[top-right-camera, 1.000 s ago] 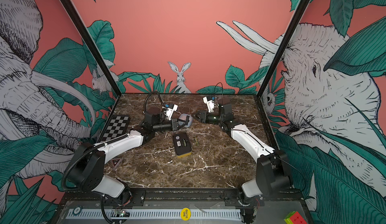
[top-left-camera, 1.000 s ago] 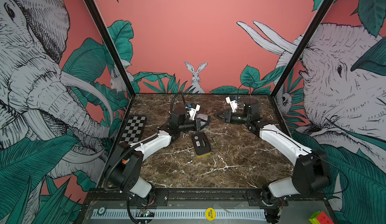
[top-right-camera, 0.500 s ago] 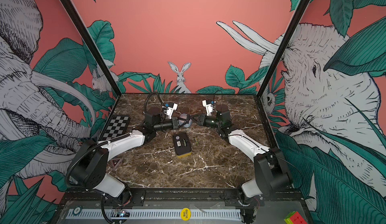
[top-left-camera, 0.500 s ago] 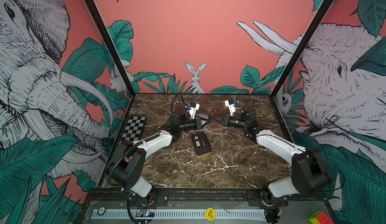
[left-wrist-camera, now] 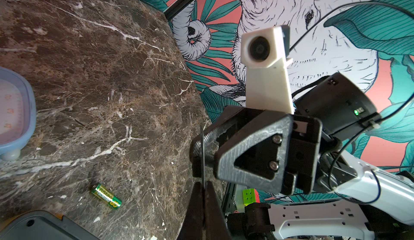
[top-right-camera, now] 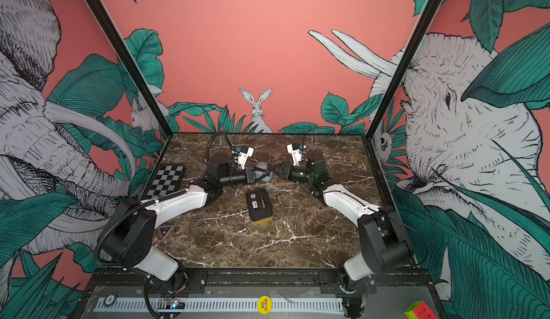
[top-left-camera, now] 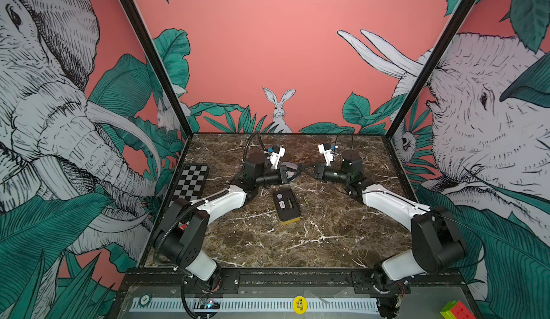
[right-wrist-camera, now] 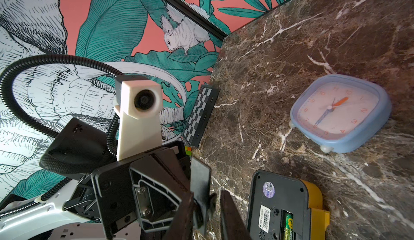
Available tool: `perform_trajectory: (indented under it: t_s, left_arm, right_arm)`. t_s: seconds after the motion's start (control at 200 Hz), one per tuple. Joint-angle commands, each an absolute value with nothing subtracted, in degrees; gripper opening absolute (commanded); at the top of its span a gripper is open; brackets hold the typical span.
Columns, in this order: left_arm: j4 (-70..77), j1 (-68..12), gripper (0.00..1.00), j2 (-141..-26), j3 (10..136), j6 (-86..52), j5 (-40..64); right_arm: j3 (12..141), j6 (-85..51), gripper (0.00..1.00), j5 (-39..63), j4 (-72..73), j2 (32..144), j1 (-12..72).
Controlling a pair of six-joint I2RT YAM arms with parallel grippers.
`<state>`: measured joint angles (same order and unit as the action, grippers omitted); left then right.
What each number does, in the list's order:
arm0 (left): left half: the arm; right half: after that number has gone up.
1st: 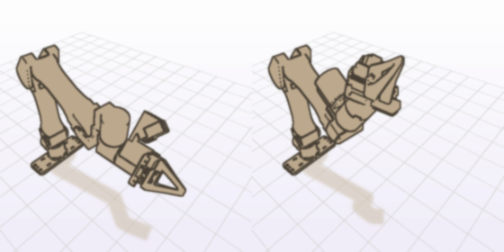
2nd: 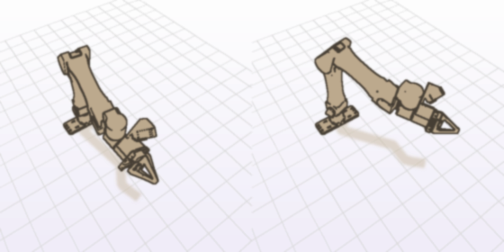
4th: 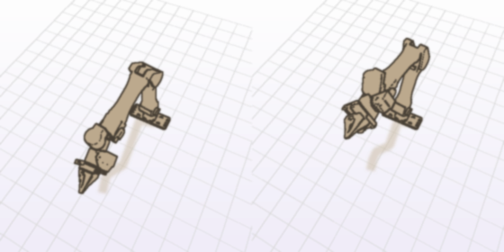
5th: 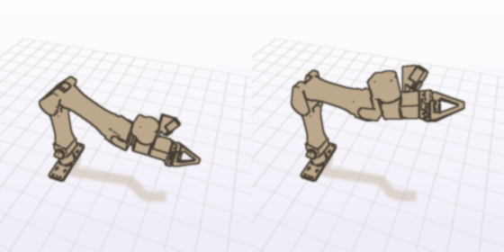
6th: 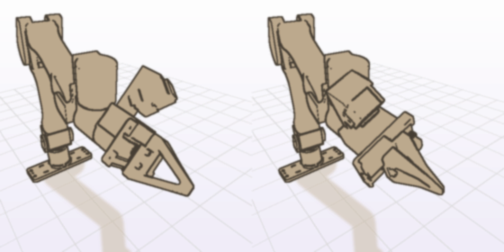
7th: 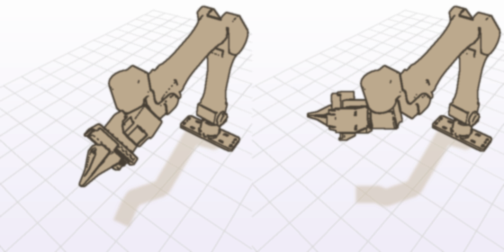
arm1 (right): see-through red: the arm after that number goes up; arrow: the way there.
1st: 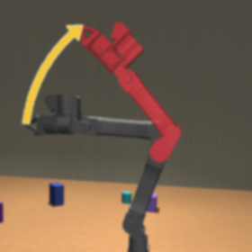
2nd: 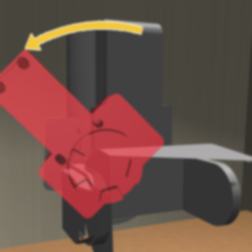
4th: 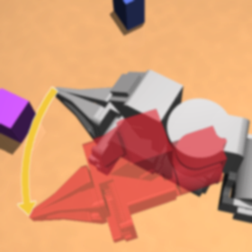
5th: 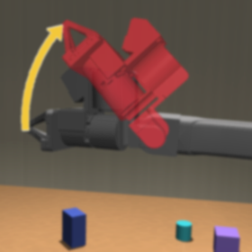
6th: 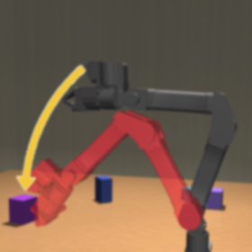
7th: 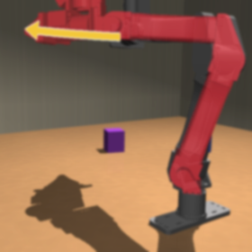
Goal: Insert the battery into the alarm
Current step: Install the cover on the alarm.
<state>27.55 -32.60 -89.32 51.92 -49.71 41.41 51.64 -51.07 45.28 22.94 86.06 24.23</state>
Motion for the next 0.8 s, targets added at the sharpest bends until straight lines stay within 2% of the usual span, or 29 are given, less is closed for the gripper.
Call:
perform_trajectory:
  t_s: [0.0,0.205,0.53,0.795]
  left_arm:
    - [29.45,-32.87,0.0,-89.12,52.73,-50.02,42.28]
    - [28.59,-33.03,0.0,-89.55,53.36,-49.79,42.9]
    - [28.27,-33.02,0.0,-90.18,53.42,-49.85,43.81]
    - [28.25,-33.04,0.0,-91.13,53.98,-50.69,44.36]
  right_arm:
    - [51.16,-52.68,0.21,46.46,26.85,86.76,24.52]
    - [50.5,-57.02,0.16,48.05,32.67,88.25,24.52]
    - [50.98,-55.18,0.06,48.42,29.82,87.63,24.52]
    - [50.69,-54.23,0.03,48.72,29.02,87.01,24.44]
